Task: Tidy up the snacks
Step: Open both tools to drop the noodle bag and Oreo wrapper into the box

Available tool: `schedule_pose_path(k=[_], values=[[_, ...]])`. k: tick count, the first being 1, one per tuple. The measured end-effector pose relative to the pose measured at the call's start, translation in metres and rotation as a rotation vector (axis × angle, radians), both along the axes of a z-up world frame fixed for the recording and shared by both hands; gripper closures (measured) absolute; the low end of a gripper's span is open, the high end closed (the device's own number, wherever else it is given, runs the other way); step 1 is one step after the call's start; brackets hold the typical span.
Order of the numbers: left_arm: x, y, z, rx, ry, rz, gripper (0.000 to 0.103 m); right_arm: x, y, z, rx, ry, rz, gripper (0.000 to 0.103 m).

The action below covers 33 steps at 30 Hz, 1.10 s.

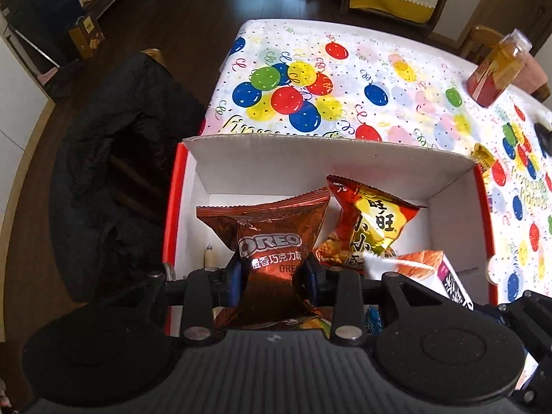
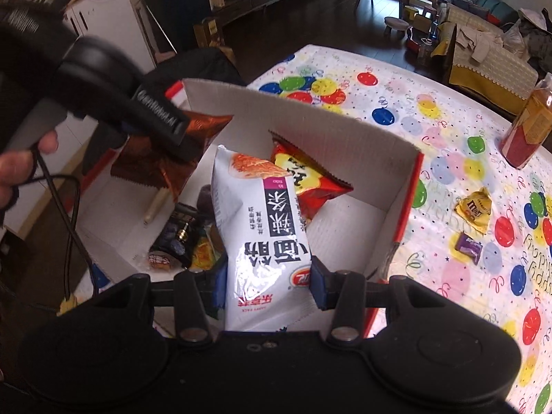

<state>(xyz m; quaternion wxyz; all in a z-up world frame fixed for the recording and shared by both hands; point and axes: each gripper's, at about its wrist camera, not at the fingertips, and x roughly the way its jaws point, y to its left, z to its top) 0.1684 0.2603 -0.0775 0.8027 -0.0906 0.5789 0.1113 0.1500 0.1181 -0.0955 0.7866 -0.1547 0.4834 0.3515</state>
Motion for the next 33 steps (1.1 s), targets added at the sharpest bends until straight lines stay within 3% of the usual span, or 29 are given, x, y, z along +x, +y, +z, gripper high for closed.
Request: schedule_pose_path(k=[15, 20, 28, 33], values=[[0.02, -0.004, -0.037, -0.018, 0.103, -0.025, 0.068, -0.004, 0.01, -0.024, -0.058, 0.042, 0.011, 0.056], [0.02, -0.003, -0.043, -0.031, 0.13, -0.008, 0.067, -0.004, 0.01, -0.025, -0.052, 0.041, 0.005, 0.047], [0.015, -0.002, -0.039, -0.06, 0.119, 0.014, 0.051, -0.006, 0.002, -0.02, -0.014, 0.042, -0.02, 0.025], [0.007, -0.001, -0.032, -0.072, 0.103, 0.029, 0.039, -0.009, -0.004, -0.011, 0.021, 0.037, -0.035, 0.021]])
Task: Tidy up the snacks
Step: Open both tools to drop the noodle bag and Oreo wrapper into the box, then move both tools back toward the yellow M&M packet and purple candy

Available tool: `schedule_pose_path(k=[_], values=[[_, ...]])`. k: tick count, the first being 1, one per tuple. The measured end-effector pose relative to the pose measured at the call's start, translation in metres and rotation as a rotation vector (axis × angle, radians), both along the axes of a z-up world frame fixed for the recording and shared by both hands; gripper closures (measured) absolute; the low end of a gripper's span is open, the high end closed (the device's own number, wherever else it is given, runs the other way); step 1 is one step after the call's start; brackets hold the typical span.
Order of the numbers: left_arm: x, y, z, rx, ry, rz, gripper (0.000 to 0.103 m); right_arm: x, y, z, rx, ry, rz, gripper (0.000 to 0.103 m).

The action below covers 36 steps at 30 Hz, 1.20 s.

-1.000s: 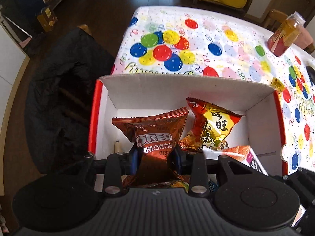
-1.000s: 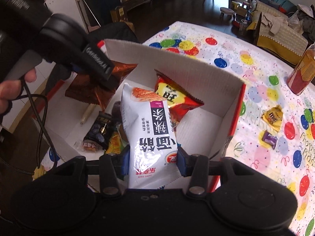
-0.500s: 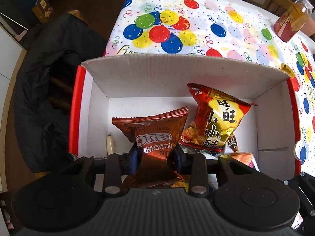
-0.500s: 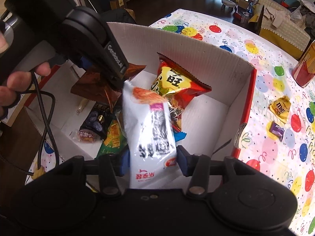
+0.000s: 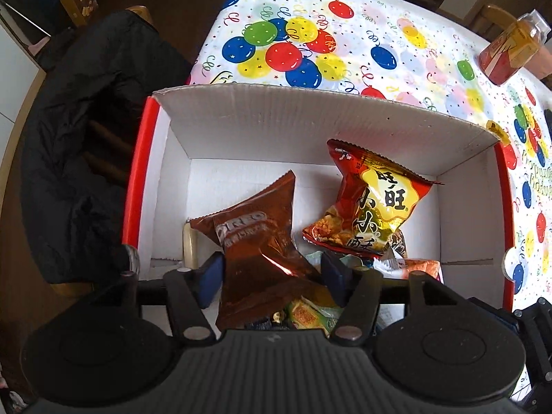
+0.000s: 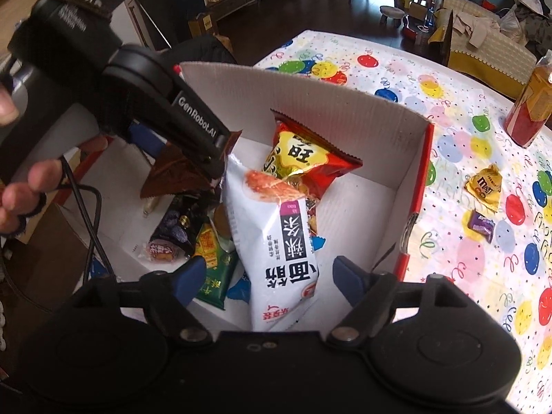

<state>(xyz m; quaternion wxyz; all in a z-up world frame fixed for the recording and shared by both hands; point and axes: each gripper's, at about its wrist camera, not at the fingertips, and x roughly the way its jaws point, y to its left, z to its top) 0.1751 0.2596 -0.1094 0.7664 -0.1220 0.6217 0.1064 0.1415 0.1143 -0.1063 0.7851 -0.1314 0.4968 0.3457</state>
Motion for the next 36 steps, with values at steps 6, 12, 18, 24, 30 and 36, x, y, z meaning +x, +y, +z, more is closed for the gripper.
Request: schedule_pose_path(k=[6, 12, 18, 24, 30, 36], values=[[-0.012, -0.001, 0.015, -0.016, -0.046, 0.004, 0.027, -0.003, -0.011, 0.013, 0.053, 0.004, -0.035, 0.012], [-0.026, -0.006, 0.035, -0.031, -0.104, -0.01, 0.02, -0.012, -0.024, 0.031, 0.104, -0.011, -0.045, 0.004], [-0.038, -0.017, 0.057, -0.048, -0.182, -0.025, 0.015, -0.022, -0.046, 0.051, 0.144, -0.04, -0.057, 0.0], [-0.039, -0.049, 0.082, -0.05, -0.246, -0.092, 0.015, -0.028, -0.073, 0.068, 0.158, -0.11, -0.064, 0.0], [-0.023, -0.092, 0.099, -0.063, -0.287, -0.148, 0.015, -0.015, -0.11, 0.074, 0.15, -0.139, -0.102, 0.0], [0.006, -0.142, 0.101, -0.056, -0.28, -0.191, 0.015, 0.012, -0.151, 0.072, 0.122, -0.156, -0.139, 0.001]])
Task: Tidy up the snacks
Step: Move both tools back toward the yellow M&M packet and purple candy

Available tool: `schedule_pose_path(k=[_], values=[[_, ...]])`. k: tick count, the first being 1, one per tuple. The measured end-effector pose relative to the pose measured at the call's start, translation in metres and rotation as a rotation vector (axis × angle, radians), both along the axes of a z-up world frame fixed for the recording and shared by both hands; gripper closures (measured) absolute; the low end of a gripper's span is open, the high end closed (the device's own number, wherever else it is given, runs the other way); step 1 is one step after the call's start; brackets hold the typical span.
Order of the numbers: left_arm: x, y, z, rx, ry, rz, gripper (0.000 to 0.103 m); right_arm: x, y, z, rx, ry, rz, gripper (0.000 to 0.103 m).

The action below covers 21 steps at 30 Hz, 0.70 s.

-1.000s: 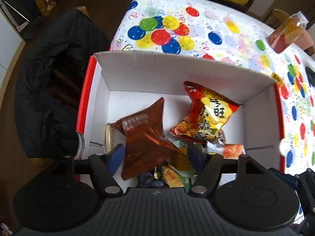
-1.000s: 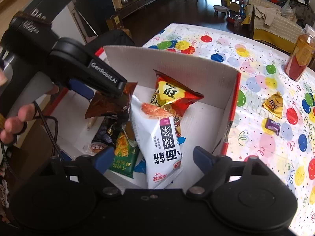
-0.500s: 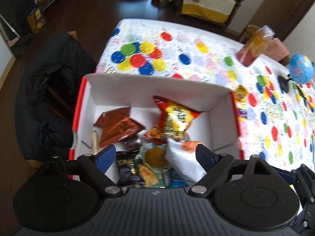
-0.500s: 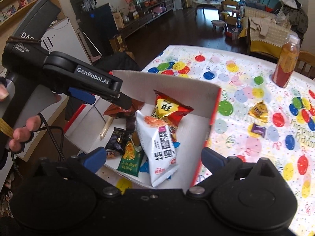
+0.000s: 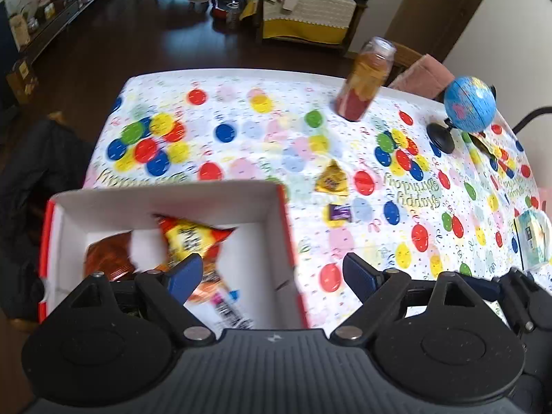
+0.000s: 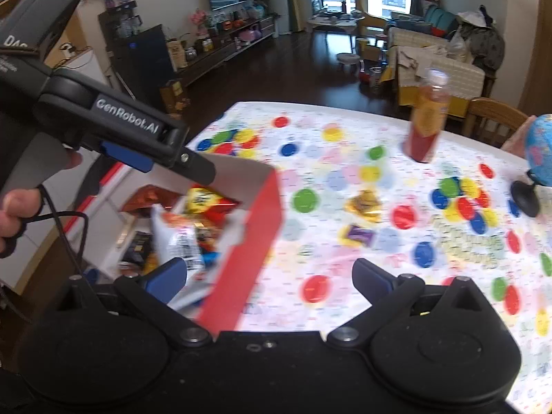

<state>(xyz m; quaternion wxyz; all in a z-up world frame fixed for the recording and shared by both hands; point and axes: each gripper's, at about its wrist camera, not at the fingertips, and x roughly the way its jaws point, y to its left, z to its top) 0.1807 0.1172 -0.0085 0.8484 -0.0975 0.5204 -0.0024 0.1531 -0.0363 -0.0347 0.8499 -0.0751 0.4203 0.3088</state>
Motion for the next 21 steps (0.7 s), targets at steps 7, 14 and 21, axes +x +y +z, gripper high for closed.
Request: schedule_pose_path(k=[7, 14, 21], values=[[0.038, -0.054, -0.003, 0.031, 0.008, -0.021, 0.015, 0.037, -0.042, -0.008, -0.032, -0.013, -0.01, 0.003], [0.085, -0.095, -0.015, 0.066, 0.033, -0.023, 0.015, 0.073, -0.071, -0.021, -0.039, -0.013, 0.042, 0.007], [0.132, -0.114, -0.042, 0.083, 0.076, -0.008, 0.015, 0.108, -0.079, -0.041, -0.049, -0.002, 0.106, 0.011]])
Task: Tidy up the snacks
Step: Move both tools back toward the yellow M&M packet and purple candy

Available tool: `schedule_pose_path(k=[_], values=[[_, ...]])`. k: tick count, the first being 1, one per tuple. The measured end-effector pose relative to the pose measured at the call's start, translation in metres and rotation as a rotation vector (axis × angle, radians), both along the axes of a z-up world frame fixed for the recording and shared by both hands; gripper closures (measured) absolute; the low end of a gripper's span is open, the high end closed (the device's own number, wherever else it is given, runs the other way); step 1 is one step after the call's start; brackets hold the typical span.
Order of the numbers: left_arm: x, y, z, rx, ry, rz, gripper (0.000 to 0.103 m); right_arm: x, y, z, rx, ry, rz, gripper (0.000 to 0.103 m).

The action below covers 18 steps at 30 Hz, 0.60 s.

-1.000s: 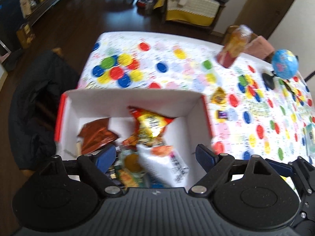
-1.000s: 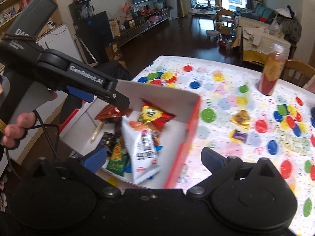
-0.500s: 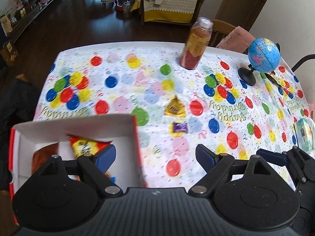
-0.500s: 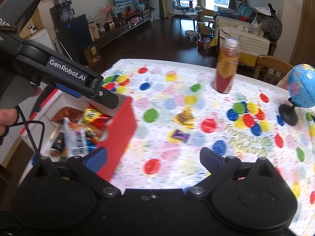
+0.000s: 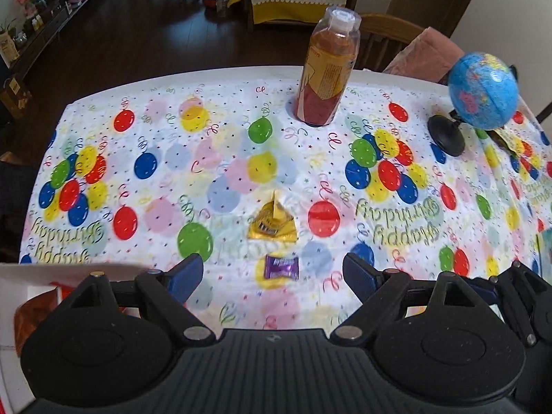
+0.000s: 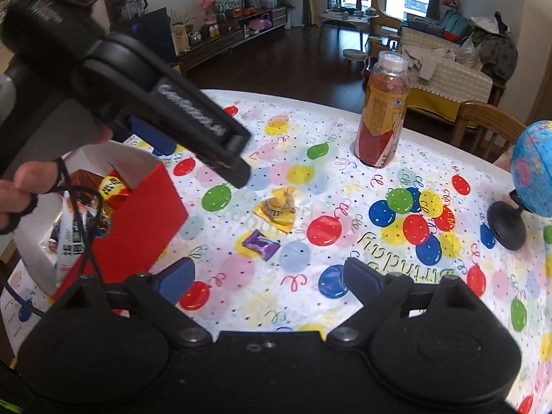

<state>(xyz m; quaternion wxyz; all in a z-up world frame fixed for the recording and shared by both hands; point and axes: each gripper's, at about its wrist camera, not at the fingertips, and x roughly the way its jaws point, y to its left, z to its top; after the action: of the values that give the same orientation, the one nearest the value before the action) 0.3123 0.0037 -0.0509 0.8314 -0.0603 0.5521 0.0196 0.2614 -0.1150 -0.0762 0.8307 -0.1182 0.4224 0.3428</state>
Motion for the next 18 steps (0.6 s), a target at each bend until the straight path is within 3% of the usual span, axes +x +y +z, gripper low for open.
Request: schedule_pose_path(k=[7, 18], values=[[0.032, 0.0, -0.034, 0.048, 0.025, 0.055, 0.015, 0.03, 0.01, -0.034, 0.01, 0.054, 0.026, 0.021], [0.066, 0.005, -0.08, 0.005, 0.078, 0.073, 0.015, 0.057, 0.044, -0.078, -0.014, 0.113, 0.145, 0.037]])
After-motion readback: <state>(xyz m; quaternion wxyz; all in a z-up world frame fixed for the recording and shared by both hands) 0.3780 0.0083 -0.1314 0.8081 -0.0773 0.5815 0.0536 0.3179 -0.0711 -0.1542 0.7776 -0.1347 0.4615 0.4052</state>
